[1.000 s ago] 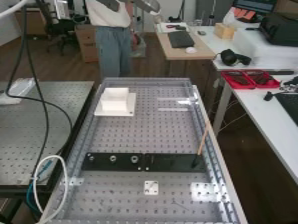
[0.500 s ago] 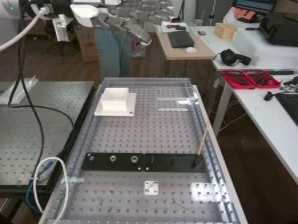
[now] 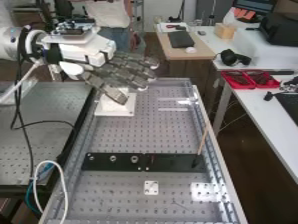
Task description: Grab the larger nut and place it in the white container
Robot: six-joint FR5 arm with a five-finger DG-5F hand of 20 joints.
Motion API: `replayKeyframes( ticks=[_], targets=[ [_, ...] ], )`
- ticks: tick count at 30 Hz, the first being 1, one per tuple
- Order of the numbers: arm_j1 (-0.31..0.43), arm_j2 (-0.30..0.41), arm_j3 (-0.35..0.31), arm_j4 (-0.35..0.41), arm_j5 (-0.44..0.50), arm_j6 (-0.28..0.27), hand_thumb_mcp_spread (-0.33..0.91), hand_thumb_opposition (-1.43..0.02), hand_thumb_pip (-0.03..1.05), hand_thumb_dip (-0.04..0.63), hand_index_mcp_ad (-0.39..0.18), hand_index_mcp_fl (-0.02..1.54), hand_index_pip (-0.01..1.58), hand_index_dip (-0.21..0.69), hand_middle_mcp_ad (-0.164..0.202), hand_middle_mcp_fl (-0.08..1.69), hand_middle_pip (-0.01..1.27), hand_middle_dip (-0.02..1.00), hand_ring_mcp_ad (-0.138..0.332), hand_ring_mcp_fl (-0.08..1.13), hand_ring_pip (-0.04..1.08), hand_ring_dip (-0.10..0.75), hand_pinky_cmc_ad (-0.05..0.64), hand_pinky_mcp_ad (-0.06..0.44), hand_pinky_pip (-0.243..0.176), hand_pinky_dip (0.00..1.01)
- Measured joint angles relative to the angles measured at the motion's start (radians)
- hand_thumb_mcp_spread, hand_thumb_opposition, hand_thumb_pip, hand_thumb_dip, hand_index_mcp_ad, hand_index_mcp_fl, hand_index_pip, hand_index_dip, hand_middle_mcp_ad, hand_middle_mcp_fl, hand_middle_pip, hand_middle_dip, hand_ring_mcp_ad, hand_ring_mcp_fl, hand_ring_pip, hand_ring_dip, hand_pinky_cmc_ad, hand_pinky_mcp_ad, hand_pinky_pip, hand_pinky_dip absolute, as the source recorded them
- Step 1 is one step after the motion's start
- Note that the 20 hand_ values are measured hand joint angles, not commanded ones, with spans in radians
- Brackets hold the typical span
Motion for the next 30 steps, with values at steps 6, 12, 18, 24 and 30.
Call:
replayKeyframes(
  ticks=[6, 12, 18, 24, 30],
  targets=[
    [0.002, -0.013, -0.069, 0.057, 0.074, 0.004, 0.23, -0.75, 0.54, 0.108, -0.01, 0.04, 0.1, 0.033, 0.068, 0.05, 0.14, 0.17, 0.19, 0.0, 0.09, 0.087, 0.426, 0.342, -0.106, 0.48],
    [0.002, -0.027, -0.107, 0.084, 0.134, 0.011, 0.23, -0.74, 0.56, 0.126, -0.024, 0.05, 0.16, 0.019, 0.072, 0.05, 0.14, 0.17, 0.19, 0.0, 0.09, 0.086, 0.426, 0.346, -0.106, 0.48],
    [0.001, -0.053, -0.134, 0.106, 0.175, 0.021, 0.25, -0.76, 0.62, 0.14, -0.028, 0.05, 0.3, 0.016, 0.068, 0.05, 0.13, 0.17, 0.19, 0.0, 0.09, 0.086, 0.429, 0.346, -0.106, 0.48],
    [-0.009, -0.09, -0.16, 0.135, 0.202, 0.036, 0.26, -0.78, 0.63, 0.173, -0.052, 0.06, 0.56, 0.005, 0.072, 0.05, 0.14, 0.17, 0.194, 0.0, 0.09, 0.086, 0.429, 0.342, -0.106, 0.48],
    [-0.027, -0.134, -0.174, 0.162, 0.203, 0.049, 0.27, -0.81, 0.65, 0.19, -0.072, 0.05, 0.89, 0.002, 0.072, 0.05, 0.13, 0.17, 0.194, 0.0, 0.09, 0.086, 0.426, 0.342, -0.105, 0.48]
  ],
)
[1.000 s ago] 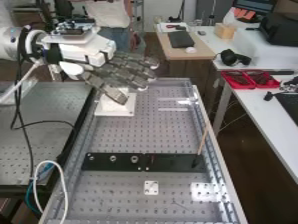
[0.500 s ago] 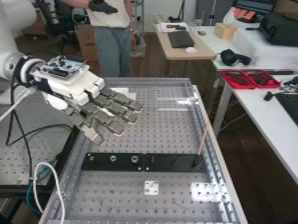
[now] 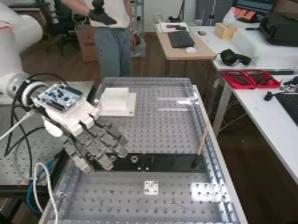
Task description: Grab the larger nut and place it in the white container
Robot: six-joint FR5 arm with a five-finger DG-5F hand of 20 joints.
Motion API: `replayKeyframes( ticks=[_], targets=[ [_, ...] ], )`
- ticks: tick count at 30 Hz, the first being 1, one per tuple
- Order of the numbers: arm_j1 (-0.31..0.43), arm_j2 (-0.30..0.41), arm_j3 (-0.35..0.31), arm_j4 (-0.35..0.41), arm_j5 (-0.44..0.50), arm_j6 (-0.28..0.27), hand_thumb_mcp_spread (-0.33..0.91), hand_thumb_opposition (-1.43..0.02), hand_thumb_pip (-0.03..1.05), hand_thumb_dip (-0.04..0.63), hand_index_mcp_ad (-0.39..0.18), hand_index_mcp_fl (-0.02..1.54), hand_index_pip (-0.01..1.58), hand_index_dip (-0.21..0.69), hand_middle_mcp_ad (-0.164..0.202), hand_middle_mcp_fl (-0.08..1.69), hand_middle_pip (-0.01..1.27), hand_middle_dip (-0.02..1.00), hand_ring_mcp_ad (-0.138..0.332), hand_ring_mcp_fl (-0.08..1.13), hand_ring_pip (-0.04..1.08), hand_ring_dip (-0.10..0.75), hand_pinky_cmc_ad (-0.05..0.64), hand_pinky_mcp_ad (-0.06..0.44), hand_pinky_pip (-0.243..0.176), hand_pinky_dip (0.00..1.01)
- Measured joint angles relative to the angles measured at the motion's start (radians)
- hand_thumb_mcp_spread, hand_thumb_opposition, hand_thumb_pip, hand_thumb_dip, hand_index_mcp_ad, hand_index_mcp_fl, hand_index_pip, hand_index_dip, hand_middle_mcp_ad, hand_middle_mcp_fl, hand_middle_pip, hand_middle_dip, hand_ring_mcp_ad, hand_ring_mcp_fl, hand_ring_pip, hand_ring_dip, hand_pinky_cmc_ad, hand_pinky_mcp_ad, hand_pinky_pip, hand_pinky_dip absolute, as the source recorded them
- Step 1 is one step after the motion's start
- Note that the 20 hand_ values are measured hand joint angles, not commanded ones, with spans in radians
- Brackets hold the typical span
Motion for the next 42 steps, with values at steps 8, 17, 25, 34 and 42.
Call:
replayKeyframes(
  ticks=[8, 17, 25, 34, 42],
  targets=[
    [-0.031, -0.065, -0.001, 0.047, -0.05, -0.015, 0.31, -0.82, 0.65, 0.206, -0.077, 0.02, 1.19, 0.054, 0.068, 0.04, 0.13, 0.17, 0.194, 0.0, 0.09, 0.087, 0.426, 0.339, -0.105, 0.47],
    [-0.051, -0.135, -0.011, 0.155, -0.104, -0.033, 0.31, -0.83, 0.69, 0.206, -0.094, -0.01, 1.35, 0.112, 0.066, 0.04, 0.13, 0.17, 0.178, 0.0, 0.09, 0.086, 0.421, 0.326, -0.105, 0.45],
    [-0.077, -0.171, -0.047, 0.306, -0.169, -0.125, 0.33, -0.85, 0.72, 0.206, -0.096, 0.0, 1.49, 0.127, 0.07, 0.04, 0.14, 0.17, 0.176, 0.0, 0.09, 0.087, 0.414, 0.325, -0.105, 0.45],
    [-0.14, -0.186, -0.035, 0.303, -0.302, -0.198, 0.33, -0.84, 0.72, 0.222, -0.105, -0.01, 1.54, 0.138, 0.065, -0.01, 0.13, 0.18, 0.162, 0.0, 0.1, 0.096, 0.4, 0.311, -0.105, 0.45],
    [-0.186, -0.202, -0.031, 0.336, -0.417, -0.239, 0.33, -0.84, 0.76, 0.223, -0.115, -0.01, 1.56, 0.138, 0.065, -0.01, 0.13, 0.18, 0.152, 0.0, 0.1, 0.096, 0.391, 0.311, -0.105, 0.45]
  ],
)
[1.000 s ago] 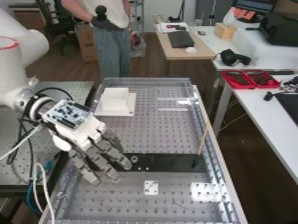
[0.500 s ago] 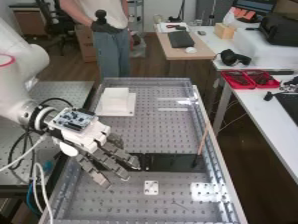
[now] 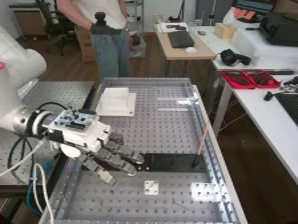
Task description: Grab the larger nut and place it in the white container
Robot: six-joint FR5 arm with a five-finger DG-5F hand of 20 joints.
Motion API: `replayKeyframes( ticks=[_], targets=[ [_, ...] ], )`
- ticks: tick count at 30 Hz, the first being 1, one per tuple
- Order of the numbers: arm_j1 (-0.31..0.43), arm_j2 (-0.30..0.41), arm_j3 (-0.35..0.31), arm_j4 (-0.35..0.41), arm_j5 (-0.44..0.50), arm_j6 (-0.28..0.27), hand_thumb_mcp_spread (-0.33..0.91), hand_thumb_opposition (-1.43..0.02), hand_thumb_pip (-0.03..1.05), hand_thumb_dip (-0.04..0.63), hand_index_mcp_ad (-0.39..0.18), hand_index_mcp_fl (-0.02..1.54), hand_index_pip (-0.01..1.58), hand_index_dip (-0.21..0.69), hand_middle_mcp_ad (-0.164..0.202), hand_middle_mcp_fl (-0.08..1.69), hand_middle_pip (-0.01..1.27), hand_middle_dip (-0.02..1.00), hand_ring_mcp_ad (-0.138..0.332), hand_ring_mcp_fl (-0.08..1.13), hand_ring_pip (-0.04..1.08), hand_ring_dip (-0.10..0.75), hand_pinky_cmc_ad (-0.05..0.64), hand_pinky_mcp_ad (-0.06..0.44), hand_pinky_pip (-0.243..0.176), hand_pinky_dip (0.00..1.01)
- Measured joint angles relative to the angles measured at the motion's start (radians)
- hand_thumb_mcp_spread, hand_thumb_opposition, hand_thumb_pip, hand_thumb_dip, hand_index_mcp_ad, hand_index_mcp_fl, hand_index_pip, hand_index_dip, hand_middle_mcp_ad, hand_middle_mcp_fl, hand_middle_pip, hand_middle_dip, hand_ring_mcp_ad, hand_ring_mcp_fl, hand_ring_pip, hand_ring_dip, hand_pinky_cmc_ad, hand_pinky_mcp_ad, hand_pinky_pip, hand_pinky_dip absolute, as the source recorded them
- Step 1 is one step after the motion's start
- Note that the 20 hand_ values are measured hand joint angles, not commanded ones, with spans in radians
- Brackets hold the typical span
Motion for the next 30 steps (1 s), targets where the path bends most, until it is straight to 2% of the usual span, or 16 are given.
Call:
replayKeyframes(
  ticks=[8, 20, 26, 28, 30],
  targets=[
    [-0.042, -0.028, 0.008, 0.008, -0.078, -0.016, 0.33, -0.84, 0.79, 0.22, -0.115, -0.01, 1.56, 0.134, 0.061, -0.01, 0.13, 0.18, 0.147, 0.0, 0.1, 0.093, 0.382, 0.311, -0.105, 0.46],
    [-0.064, -0.054, 0.003, 0.044, -0.117, -0.003, 0.33, -0.84, 0.8, 0.22, -0.11, -0.01, 1.56, 0.129, 0.063, -0.01, 0.13, 0.17, 0.143, 0.0, 0.12, 0.093, 0.382, 0.309, -0.105, 0.49],
    [-0.068, -0.054, 0.006, 0.028, -0.124, 0.002, 0.34, -0.84, 0.8, 0.22, -0.12, -0.01, 1.56, 0.211, 0.063, -0.01, 0.13, 0.17, 0.143, 0.01, 0.11, 0.098, 0.382, 0.314, -0.105, 0.45],
    [-0.069, -0.054, 0.007, 0.025, -0.126, 0.003, 0.36, -0.84, 0.79, 0.22, -0.126, -0.01, 1.56, 0.237, 0.063, -0.01, 0.13, 0.17, 0.143, 0.01, 0.1, 0.098, 0.382, 0.293, -0.105, 0.43],
    [-0.068, -0.053, 0.007, 0.019, -0.126, 0.003, 0.37, -0.85, 0.76, 0.223, -0.136, -0.01, 1.56, 0.253, 0.063, -0.01, 0.13, 0.17, 0.143, 0.01, 0.1, 0.101, 0.382, 0.297, -0.089, 0.4]
  ],
)
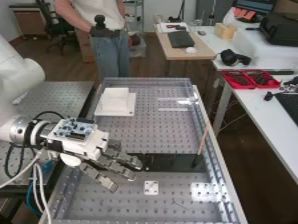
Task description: Grab the larger nut and place it in the white container
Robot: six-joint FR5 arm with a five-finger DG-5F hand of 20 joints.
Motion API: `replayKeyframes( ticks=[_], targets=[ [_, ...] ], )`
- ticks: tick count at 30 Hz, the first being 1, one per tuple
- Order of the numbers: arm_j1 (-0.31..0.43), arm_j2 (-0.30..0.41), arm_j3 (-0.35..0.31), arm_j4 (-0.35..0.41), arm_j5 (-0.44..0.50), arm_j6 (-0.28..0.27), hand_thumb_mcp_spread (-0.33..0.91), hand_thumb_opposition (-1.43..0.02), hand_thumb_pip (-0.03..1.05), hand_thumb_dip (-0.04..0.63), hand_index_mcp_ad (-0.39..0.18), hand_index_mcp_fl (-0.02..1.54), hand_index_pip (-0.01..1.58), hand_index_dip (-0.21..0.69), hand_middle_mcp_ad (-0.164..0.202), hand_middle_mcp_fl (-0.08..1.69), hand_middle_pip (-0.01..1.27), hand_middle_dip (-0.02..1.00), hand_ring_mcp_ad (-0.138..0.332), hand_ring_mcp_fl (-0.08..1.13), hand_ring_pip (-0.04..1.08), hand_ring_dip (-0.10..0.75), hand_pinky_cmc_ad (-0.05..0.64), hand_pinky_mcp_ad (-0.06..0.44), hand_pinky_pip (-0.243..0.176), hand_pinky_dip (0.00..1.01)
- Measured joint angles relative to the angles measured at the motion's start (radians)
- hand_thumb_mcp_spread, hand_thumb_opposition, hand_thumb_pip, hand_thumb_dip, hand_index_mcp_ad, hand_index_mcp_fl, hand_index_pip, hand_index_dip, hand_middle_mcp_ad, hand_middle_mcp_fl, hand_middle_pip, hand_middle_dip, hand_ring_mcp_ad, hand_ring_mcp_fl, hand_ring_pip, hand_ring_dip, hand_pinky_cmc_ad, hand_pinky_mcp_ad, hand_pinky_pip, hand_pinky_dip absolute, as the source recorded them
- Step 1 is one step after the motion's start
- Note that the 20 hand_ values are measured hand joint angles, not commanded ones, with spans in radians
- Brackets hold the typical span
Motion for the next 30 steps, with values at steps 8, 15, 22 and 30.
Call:
replayKeyframes(
  ticks=[8, 15, 22, 30],
  targets=[
    [0.008, 0.002, 0.001, 0.008, 0.008, 0.007, 0.39, -0.85, 0.73, 0.223, -0.152, -0.01, 1.56, 0.304, 0.063, -0.01, 0.13, 0.18, 0.127, 0.0, 0.09, 0.112, 0.367, 0.283, -0.091, 0.35],
    [0.012, 0.003, 0.008, -0.003, 0.015, 0.0, 0.39, -0.85, 0.73, 0.223, -0.154, -0.01, 1.55, 0.316, 0.063, -0.01, 0.13, 0.18, 0.127, 0.0, 0.09, 0.112, 0.367, 0.278, -0.091, 0.35],
    [0.012, -0.002, 0.014, -0.017, 0.022, -0.006, 0.39, -0.85, 0.72, 0.22, -0.155, -0.01, 1.54, 0.337, 0.063, -0.01, 0.12, 0.17, 0.127, 0.0, 0.09, 0.112, 0.367, 0.278, -0.091, 0.33],
    [0.01, -0.011, 0.015, -0.005, 0.025, -0.005, 0.4, -0.85, 0.7, 0.22, -0.171, -0.01, 1.55, 0.339, 0.063, -0.01, 0.13, 0.19, 0.129, 0.0, 0.09, 0.112, 0.367, 0.278, -0.089, 0.32]
  ],
)
